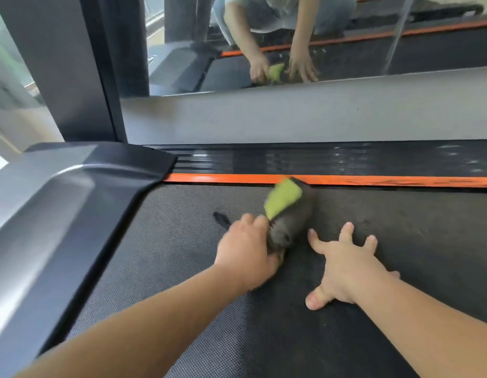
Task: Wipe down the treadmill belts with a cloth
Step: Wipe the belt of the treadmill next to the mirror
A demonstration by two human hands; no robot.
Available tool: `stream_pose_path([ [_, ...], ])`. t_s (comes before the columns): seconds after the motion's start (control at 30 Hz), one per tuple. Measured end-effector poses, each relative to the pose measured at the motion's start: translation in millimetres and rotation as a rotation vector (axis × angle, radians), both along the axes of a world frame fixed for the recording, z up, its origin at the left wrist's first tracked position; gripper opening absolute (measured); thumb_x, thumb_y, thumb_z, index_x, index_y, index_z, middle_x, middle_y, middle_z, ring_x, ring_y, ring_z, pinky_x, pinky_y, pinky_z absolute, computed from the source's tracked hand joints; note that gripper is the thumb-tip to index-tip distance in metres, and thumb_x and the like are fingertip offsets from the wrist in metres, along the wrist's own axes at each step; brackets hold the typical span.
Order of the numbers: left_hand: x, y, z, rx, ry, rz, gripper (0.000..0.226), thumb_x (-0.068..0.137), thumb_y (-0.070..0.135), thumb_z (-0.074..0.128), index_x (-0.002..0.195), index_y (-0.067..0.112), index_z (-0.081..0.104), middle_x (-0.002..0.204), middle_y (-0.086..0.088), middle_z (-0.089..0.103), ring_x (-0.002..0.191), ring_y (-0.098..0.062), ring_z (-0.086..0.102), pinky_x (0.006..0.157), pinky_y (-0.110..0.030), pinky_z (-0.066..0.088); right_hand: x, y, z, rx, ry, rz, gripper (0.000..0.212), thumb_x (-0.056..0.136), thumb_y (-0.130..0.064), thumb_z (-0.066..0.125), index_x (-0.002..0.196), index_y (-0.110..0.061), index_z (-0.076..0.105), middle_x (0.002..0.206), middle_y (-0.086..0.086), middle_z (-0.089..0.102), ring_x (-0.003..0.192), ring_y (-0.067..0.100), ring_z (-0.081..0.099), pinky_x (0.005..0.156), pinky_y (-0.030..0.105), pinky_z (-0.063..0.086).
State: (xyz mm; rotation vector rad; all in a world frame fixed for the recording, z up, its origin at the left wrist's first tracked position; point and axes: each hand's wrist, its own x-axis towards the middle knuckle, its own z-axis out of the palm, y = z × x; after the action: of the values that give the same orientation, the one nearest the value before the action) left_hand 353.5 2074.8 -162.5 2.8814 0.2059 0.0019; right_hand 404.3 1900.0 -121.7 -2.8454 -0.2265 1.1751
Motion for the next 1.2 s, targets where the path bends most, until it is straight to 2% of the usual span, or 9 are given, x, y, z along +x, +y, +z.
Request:
stream_pose_path([
  [0.1,5,45,9,0.073,0.057,-0.202,0.055,0.087,0.046,0.063,0.135,0.025,0.046,0.124,-0.001,0.048,0.119,-0.025,0.05,0.093,-0.038,0.048,-1,-2,-1,0.01,-0.001,-0.012,0.124,0.064,-0.056,0.092,0.155,-0.06,0.008,0.163,0.0,-0.037,0.15,0.047,-0.025,0.11,0.081,0.022],
  [0.23,34,119,10,0.027,0.02,0.562,0.048,0.091,0.042,0.06,0.129,0.015,0.048,0.131,-0.015,0.05,0.124,-0.04,0.048,0.098,-0.048,0.046,-2,0,-1,0.003,-0.022,0.015,0.138,0.065,-0.058,0.091,0.151,-0.063,-0.017,0.162,0.005,-0.037,0.15,0.049,-0.022,0.109,0.082,0.023],
  [0.3,40,102,4,-0.009,-0.007,0.662,0.051,0.091,0.046,0.062,0.128,0.013,0.048,0.129,-0.016,0.051,0.122,-0.041,0.05,0.099,-0.048,0.045,0,1,-1,0.0,-0.017,0.009,0.139,0.065,-0.057,0.091,0.151,-0.063,-0.018,0.162,0.005,-0.038,0.15,0.049,-0.022,0.109,0.082,0.023],
  [0.53,-19,0,8,-0.035,0.106,-0.167,0.054,0.083,0.05,0.065,0.126,0.023,0.047,0.118,-0.002,0.046,0.112,-0.029,0.051,0.096,-0.043,0.049,-3,2,-4,-0.002,-0.022,-0.007,0.126,0.059,-0.057,0.094,0.158,-0.049,0.016,0.166,0.0,-0.028,0.15,0.046,-0.024,0.109,0.08,0.025],
  [0.77,-6,70,50,0.159,-0.099,0.252,0.061,0.083,0.05,0.068,0.134,0.023,0.046,0.126,-0.004,0.042,0.117,-0.03,0.047,0.087,-0.043,0.049,-4,2,1,0.011,-0.03,-0.004,0.139,0.063,-0.055,0.093,0.151,-0.065,-0.014,0.162,0.003,-0.038,0.15,0.049,-0.024,0.109,0.081,0.023],
  [0.97,-41,50,48,0.17,-0.092,-0.049,0.093,0.069,0.09,0.051,0.149,0.044,0.034,0.131,0.009,0.039,0.118,-0.019,0.045,0.098,-0.039,0.049,-2,3,3,0.009,-0.019,-0.011,0.138,0.065,-0.054,0.093,0.151,-0.064,-0.014,0.162,0.005,-0.038,0.15,0.049,-0.024,0.109,0.082,0.023],
  [1.03,-31,56,50,0.18,-0.188,-0.052,0.097,0.069,0.091,0.049,0.153,0.045,0.032,0.143,0.004,0.037,0.123,-0.024,0.042,0.104,-0.044,0.046,-2,3,3,0.011,-0.013,-0.011,0.138,0.065,-0.052,0.093,0.152,-0.063,-0.013,0.162,0.006,-0.038,0.15,0.05,-0.024,0.109,0.082,0.022],
  [1.13,-10,45,43,0.08,-0.013,-0.117,0.097,0.076,0.086,0.055,0.157,0.052,0.015,0.162,0.004,0.011,0.142,-0.027,0.021,0.116,-0.051,0.027,-1,3,2,0.006,-0.011,-0.01,0.139,0.064,-0.053,0.093,0.152,-0.063,-0.014,0.162,0.005,-0.038,0.149,0.05,-0.024,0.108,0.082,0.022],
  [1.2,1,20,27,0.149,0.107,-0.164,0.082,0.085,0.073,0.058,0.155,0.046,0.026,0.159,0.0,0.016,0.14,-0.032,0.024,0.114,-0.052,0.028,-1,4,1,0.004,-0.017,-0.012,0.14,0.062,-0.055,0.094,0.15,-0.065,-0.015,0.162,0.004,-0.038,0.149,0.049,-0.024,0.108,0.082,0.023],
])
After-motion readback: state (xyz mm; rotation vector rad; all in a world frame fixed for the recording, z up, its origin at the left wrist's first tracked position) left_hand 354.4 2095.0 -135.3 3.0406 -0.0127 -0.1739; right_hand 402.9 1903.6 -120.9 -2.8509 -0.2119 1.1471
